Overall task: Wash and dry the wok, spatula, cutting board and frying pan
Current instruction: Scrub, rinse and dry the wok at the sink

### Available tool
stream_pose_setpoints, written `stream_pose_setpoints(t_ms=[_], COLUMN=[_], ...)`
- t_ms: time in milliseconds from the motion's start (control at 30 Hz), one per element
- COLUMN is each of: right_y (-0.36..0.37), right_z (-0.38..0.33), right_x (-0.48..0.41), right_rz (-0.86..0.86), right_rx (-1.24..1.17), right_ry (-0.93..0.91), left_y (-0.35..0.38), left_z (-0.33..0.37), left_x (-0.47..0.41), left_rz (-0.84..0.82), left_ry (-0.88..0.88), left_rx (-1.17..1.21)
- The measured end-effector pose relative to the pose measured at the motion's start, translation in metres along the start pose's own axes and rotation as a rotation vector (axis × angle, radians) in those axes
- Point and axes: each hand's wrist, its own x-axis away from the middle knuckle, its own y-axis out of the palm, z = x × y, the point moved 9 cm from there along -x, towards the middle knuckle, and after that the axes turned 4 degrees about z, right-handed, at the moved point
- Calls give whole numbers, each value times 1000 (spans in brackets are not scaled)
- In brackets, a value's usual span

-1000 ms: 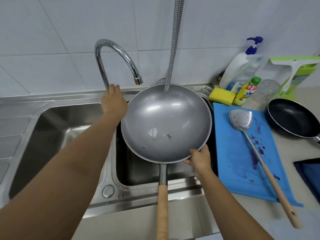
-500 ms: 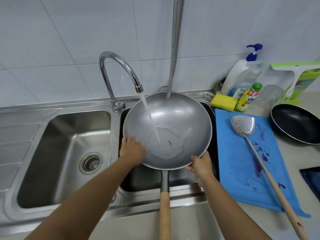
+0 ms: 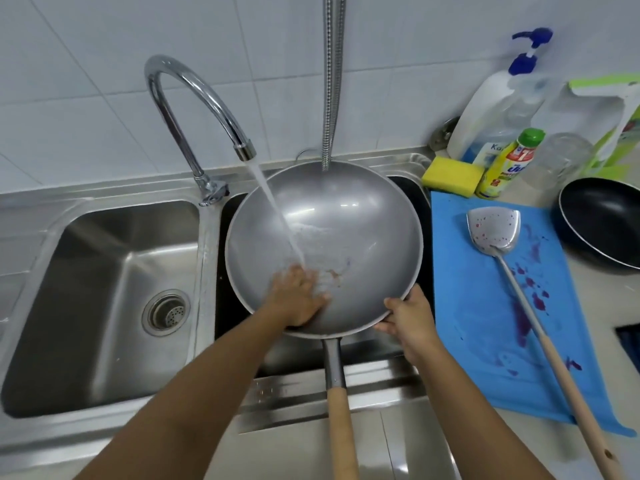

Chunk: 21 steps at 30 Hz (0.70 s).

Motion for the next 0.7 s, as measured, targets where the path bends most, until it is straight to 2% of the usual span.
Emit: stream_pose_setpoints(t_ms=[100, 233, 333, 433, 500, 567, 700], right_y=[4, 8, 8, 9, 9, 4, -9], right_z=[-4, -9, -9, -10, -13, -18, -45], right_x=[3, -2, -9, -10, -6, 0, 11], right_rz=[-33, -57, -54, -53, -58, -67, -98], right_rx=[30, 35, 51, 78, 104, 136, 191], right_ry=[-9, -10, 0, -13, -23, -28, -69], left_y=[-30, -48, -38, -13, -5, -8, -44], left_z=[-80, -87, -38, 41, 84, 106, 113], left_x=[-4, -27, -46, -47, -39, -37, -55], left_rz=[133, 249, 276, 152, 127, 150, 327], left_ry=[-231, -296, -115, 151, 290, 360, 399], left_rx=[-226, -219, -14, 162, 211, 229, 112])
